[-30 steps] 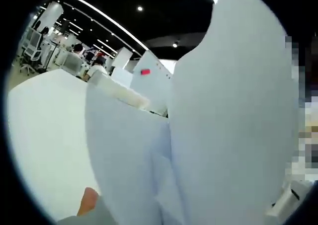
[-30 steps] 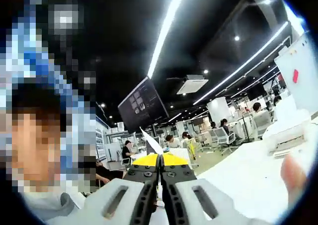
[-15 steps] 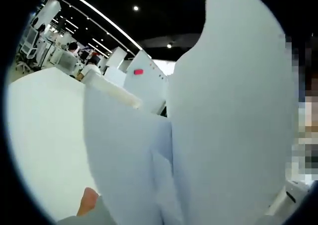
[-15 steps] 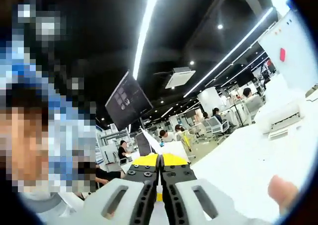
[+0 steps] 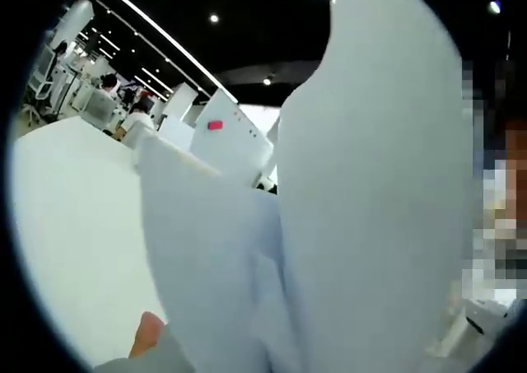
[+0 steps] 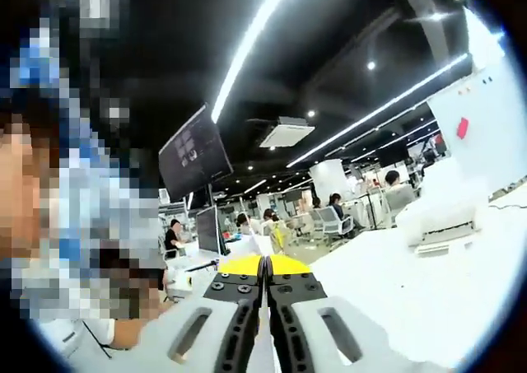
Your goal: Organize the stack of printing papers by aligning and flattening the scattered papers on the table
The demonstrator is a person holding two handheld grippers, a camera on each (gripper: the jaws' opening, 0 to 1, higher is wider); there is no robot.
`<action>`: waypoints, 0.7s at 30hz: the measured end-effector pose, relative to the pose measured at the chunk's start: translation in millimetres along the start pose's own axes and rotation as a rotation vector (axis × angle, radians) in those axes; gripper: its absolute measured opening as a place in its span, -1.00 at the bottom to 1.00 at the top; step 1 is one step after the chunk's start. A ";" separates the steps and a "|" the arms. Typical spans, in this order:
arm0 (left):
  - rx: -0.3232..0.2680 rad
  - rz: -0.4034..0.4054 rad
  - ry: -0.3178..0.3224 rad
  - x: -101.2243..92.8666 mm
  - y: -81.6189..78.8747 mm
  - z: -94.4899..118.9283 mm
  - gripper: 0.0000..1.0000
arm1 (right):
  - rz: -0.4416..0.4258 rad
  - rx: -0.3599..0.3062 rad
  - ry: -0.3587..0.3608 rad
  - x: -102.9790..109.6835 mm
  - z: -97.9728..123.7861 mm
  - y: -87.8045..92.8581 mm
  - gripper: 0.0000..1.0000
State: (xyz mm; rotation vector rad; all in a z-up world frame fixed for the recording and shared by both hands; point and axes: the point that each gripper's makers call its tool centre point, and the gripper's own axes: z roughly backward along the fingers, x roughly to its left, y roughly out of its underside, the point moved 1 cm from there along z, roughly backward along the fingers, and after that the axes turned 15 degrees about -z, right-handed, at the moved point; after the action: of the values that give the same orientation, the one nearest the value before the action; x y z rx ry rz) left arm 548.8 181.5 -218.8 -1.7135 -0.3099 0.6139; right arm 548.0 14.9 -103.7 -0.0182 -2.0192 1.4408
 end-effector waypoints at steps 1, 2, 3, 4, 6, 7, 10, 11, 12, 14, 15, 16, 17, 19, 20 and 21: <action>-0.001 -0.003 0.002 -0.4 -0.4 -0.1 -0.88 | 0.003 0.007 0.003 -0.9 0.1 1.6 -1.00; -0.003 -0.003 0.006 -0.7 -1.2 -0.1 -0.88 | 0.020 0.026 0.044 -8.5 1.3 6.0 -1.00; -0.006 -0.004 0.011 -1.6 -2.2 -0.3 -0.88 | 0.046 0.062 0.085 -15.2 1.8 13.2 -1.00; -0.007 -0.006 0.014 -2.7 -2.5 -0.4 -0.88 | 0.062 0.076 0.090 -17.2 2.0 16.0 -1.00; -0.006 -0.008 0.017 -4.6 -2.8 -0.7 -0.88 | 0.062 0.068 0.105 -21.7 1.8 17.4 -1.00; -0.007 -0.013 0.019 -5.5 -2.9 -0.8 -0.88 | 0.058 0.072 0.110 -22.8 2.2 18.1 -1.00; -0.009 -0.018 0.029 -7.6 -4.1 -0.1 -0.88 | 0.053 0.049 0.164 -34.8 6.3 11.2 -1.00; -0.010 -0.019 0.033 -8.5 -4.3 0.1 -0.88 | 0.059 0.036 0.188 -40.6 8.1 6.4 -1.00; -0.011 -0.018 0.035 -8.8 -4.5 0.2 -0.88 | 0.071 0.036 0.196 -43.1 9.0 5.1 -1.00; -0.011 -0.018 0.037 -9.1 -4.6 0.3 -0.88 | 0.053 0.021 0.207 -48.8 10.6 -0.7 -1.00; -0.010 -0.017 0.036 -8.7 -4.4 0.3 -0.88 | 0.046 0.020 0.212 -51.0 11.3 -1.6 -1.00; -0.009 -0.015 0.034 -8.6 -3.7 0.1 -0.88 | 0.040 0.018 0.214 -52.4 11.9 -2.1 -1.00; -0.007 -0.013 0.030 -8.0 -2.9 0.2 -0.88 | 0.035 0.009 0.235 -55.2 13.2 -3.7 -1.00; -0.003 -0.014 0.025 -6.7 -2.0 0.6 -0.88 | 0.043 0.009 0.243 -56.2 14.3 -4.6 -1.00; -0.003 -0.012 0.025 -6.6 -2.0 0.7 -0.88 | 0.042 0.000 0.249 -57.1 15.1 -6.5 -1.00; -0.005 -0.007 0.027 -6.7 -2.3 0.7 -0.88 | 0.039 -0.009 0.243 -56.1 15.5 -8.3 -1.00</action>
State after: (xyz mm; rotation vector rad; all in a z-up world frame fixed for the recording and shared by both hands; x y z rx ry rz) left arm 543.2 179.1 -215.1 -1.7233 -0.2988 0.5852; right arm 587.3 -22.0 -127.1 -0.2265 -1.8353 1.3812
